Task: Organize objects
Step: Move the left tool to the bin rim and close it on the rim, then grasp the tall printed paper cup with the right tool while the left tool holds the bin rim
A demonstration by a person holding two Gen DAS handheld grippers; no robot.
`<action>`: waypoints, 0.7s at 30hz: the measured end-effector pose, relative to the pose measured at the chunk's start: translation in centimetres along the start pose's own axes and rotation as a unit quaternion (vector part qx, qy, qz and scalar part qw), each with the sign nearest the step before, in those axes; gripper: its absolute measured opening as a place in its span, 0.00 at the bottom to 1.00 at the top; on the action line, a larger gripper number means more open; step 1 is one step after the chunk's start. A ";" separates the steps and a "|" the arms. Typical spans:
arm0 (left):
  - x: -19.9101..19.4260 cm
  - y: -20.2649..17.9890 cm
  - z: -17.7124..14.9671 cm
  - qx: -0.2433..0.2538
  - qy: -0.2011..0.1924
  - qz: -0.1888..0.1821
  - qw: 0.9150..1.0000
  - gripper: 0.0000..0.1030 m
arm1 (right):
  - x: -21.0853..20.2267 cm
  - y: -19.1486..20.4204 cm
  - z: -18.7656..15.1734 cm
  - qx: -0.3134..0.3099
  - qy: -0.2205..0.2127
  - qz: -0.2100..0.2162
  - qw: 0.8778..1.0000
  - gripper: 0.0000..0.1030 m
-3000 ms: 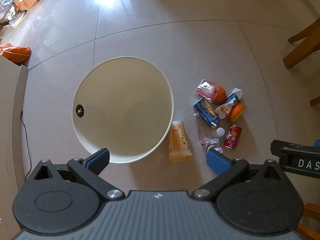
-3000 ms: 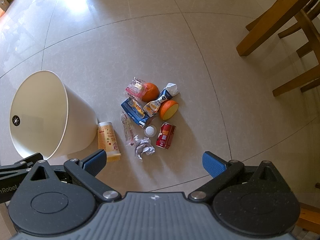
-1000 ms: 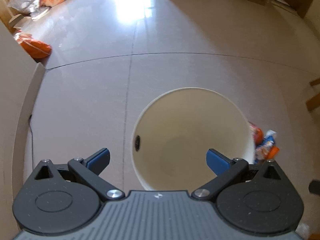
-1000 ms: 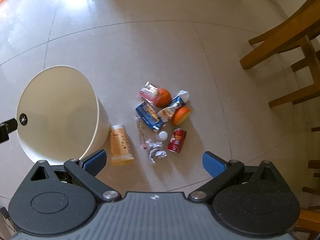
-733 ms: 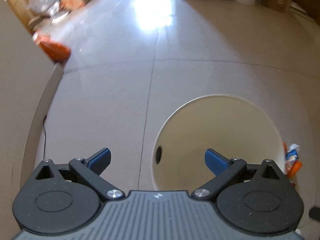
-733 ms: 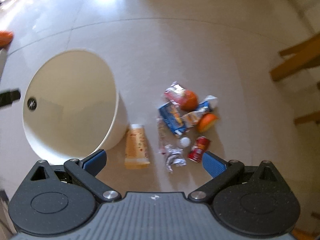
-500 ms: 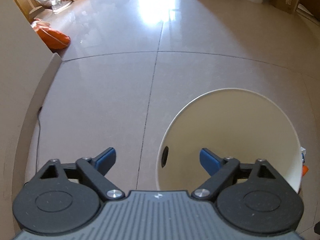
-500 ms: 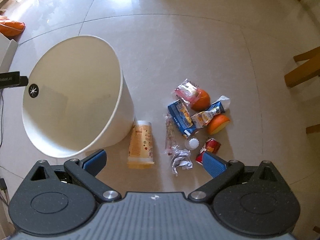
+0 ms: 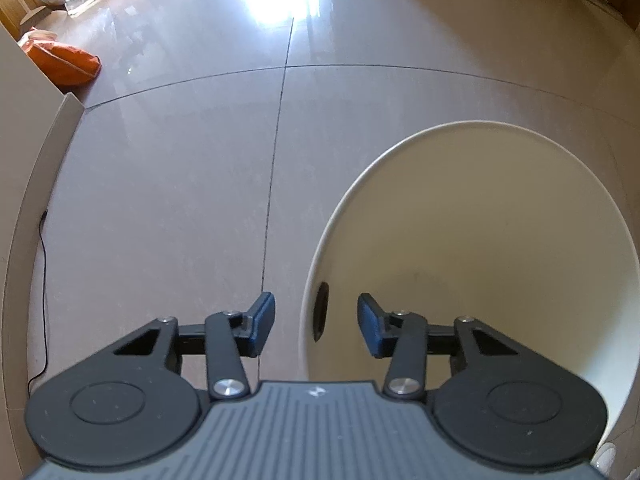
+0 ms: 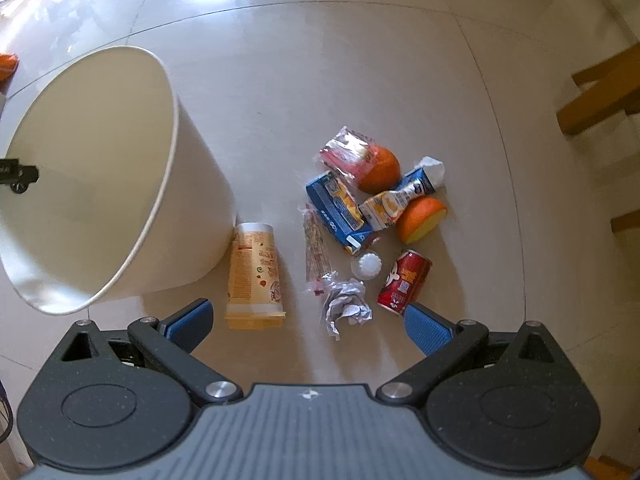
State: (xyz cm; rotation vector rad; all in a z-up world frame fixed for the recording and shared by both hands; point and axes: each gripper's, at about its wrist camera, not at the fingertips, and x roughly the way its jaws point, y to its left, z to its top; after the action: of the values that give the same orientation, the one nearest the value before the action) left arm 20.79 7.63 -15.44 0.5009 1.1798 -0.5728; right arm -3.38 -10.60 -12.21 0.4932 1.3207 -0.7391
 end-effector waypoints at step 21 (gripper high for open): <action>1.2 1.0 1.9 -0.009 0.020 -0.019 1.000 0.11 | 1.1 -0.6 -0.1 0.005 0.019 -0.007 1.000 1.00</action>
State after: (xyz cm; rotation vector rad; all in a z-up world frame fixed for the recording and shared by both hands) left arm 23.08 7.00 -15.98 0.4775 1.2340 -0.5875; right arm -3.76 -11.13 -13.22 0.5089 1.3565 -0.7508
